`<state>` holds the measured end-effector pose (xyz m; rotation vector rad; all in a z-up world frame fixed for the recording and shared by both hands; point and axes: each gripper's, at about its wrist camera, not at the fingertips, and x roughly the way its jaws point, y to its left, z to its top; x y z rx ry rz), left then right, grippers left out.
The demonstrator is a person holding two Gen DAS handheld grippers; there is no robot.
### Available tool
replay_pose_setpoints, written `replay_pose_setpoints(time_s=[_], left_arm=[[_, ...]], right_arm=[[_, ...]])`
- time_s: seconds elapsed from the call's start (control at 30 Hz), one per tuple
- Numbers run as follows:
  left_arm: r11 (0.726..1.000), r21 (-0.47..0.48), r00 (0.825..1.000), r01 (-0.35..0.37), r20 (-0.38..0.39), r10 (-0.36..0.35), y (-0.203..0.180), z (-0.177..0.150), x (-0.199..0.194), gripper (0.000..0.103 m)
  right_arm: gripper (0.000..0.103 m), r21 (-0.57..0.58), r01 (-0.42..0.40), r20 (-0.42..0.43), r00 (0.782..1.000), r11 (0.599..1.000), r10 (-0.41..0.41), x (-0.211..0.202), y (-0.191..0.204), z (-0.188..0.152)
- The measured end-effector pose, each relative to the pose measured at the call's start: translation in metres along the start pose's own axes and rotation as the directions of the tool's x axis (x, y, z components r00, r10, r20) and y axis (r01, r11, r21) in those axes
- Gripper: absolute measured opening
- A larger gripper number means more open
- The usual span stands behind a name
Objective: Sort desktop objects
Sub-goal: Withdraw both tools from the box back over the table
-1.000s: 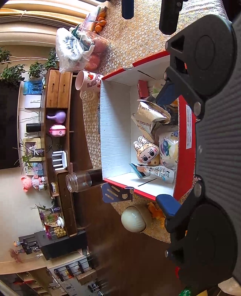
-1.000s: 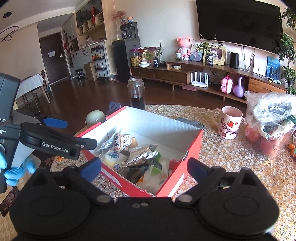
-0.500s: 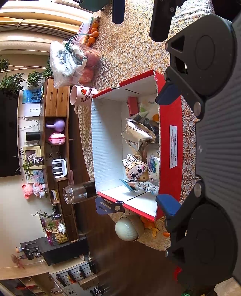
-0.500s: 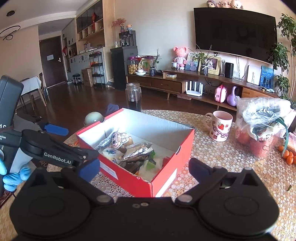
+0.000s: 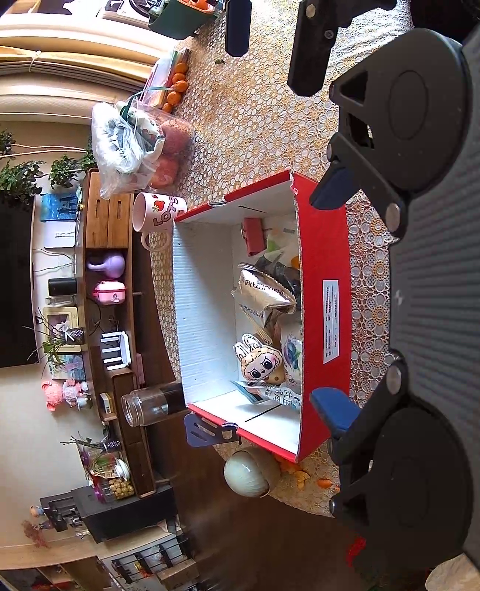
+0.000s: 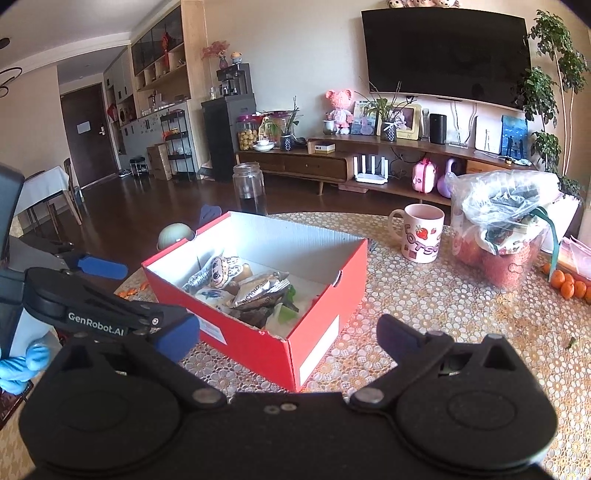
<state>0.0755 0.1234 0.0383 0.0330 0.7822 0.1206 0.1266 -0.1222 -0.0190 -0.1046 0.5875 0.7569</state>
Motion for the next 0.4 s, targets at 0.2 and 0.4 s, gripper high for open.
replay_pose_setpoints(time_s=[0.2,0.4], left_arm=[[1.0,0.002,1.0,-0.006,-0.01,0.006,-0.003,-0.003,0.002,0.103],[1.0,-0.008,1.0,-0.003,-0.018,0.003,-0.003,-0.003,0.002,0.103]], right_arm=[[0.102,0.011,0.012,-0.007,1.0,1.0,-0.012,-0.002,-0.005,-0.006],[0.102,0.032,0.023,-0.014,1.0,0.999,-0.022,-0.003,-0.011,-0.011]])
